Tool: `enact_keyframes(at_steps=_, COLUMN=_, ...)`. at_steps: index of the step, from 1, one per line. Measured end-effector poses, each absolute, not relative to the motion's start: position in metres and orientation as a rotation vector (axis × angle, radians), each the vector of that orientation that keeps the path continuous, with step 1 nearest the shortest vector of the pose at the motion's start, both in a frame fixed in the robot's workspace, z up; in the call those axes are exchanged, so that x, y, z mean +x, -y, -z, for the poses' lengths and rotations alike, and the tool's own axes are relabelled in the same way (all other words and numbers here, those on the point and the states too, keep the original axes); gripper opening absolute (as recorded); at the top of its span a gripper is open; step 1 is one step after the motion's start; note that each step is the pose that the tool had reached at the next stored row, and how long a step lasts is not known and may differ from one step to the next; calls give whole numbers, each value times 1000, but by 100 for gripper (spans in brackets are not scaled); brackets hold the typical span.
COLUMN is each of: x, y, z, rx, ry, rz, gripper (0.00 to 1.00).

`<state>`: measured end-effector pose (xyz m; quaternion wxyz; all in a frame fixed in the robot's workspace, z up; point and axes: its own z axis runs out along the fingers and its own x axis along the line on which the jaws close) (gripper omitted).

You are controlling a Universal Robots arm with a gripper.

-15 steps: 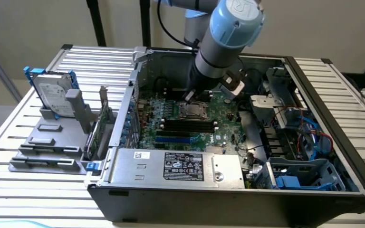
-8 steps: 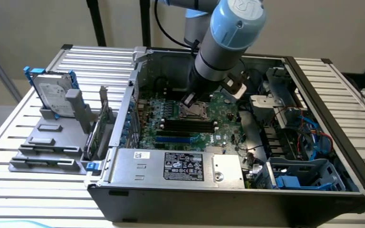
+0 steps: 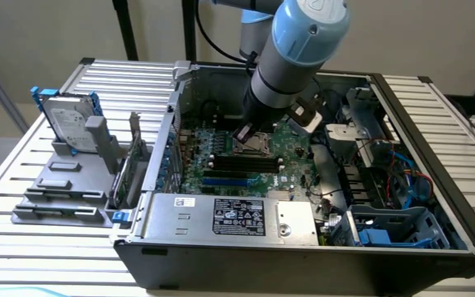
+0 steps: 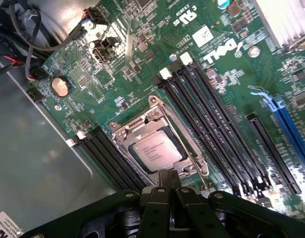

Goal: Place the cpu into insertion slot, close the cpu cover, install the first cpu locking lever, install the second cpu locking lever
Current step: 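Install the second cpu locking lever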

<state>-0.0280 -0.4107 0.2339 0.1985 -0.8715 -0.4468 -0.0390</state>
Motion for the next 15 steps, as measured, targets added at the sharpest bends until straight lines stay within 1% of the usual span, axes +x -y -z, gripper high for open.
enact_keyframes(at_steps=10, x=-44, y=436, z=-241, rx=-2438, ry=1250, rz=109, gripper=11)
enact_keyframes(at_steps=15, x=-60, y=437, z=-240, rx=-2438, ry=1250, rz=110, gripper=11)
